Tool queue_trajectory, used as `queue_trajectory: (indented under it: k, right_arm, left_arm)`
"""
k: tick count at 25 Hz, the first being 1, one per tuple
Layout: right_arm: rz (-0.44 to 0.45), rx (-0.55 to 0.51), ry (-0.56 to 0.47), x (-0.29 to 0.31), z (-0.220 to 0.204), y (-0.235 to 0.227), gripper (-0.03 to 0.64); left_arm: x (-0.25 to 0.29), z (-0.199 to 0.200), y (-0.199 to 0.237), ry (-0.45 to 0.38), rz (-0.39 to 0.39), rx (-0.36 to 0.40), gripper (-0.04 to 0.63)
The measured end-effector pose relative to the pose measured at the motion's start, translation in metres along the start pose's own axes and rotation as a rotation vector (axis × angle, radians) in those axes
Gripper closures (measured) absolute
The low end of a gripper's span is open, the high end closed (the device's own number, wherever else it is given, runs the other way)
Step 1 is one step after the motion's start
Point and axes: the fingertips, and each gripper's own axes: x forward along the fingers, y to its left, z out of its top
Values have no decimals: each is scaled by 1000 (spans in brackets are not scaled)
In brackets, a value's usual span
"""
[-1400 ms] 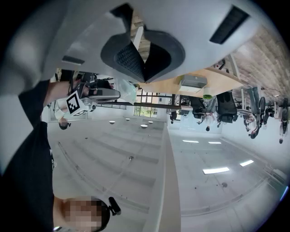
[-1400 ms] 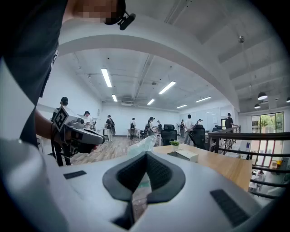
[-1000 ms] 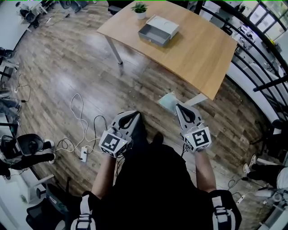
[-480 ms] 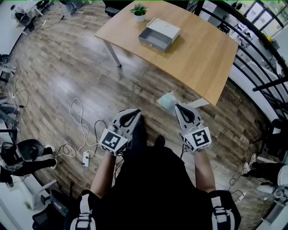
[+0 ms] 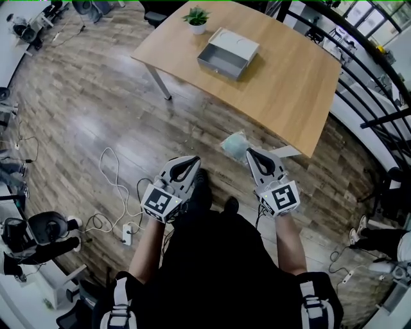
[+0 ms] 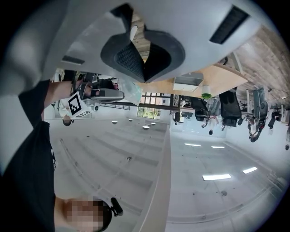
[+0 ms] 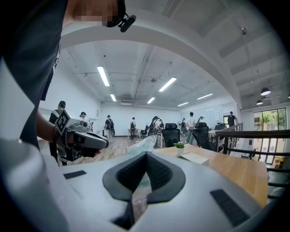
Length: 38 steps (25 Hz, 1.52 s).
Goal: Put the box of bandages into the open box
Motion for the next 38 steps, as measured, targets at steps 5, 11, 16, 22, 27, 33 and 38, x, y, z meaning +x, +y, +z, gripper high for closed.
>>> queue_trajectory:
  k: [5,11,16,22,27,33,38]
  right_arm:
    - [-21,-7,0,21,5,-9,594]
    - [-60,-14,-10,45,16,-16,594]
    - [-101,-7,2,50,14,-22,594]
    - [-162,-2,17,57,13,-32,594]
    - [-187,-7,9,70,19,-30,594]
    - [-177,-19,-8,97,26,-21,594]
    - [-158,-31,-21,118,33,-10,594]
  left_arm:
    - [11,7,24,-9,-26,10,573]
    - [21,14,53,-6,-69,8,572]
    - [37,18,63,-13,-119,13,573]
    - [49,21,75,-17,-178,15,573]
    - [46,24,90,-23,-195,23,573]
    - [30,24,117,-29,-174,36,573]
    - [16,23,139,-34,-144,32,573]
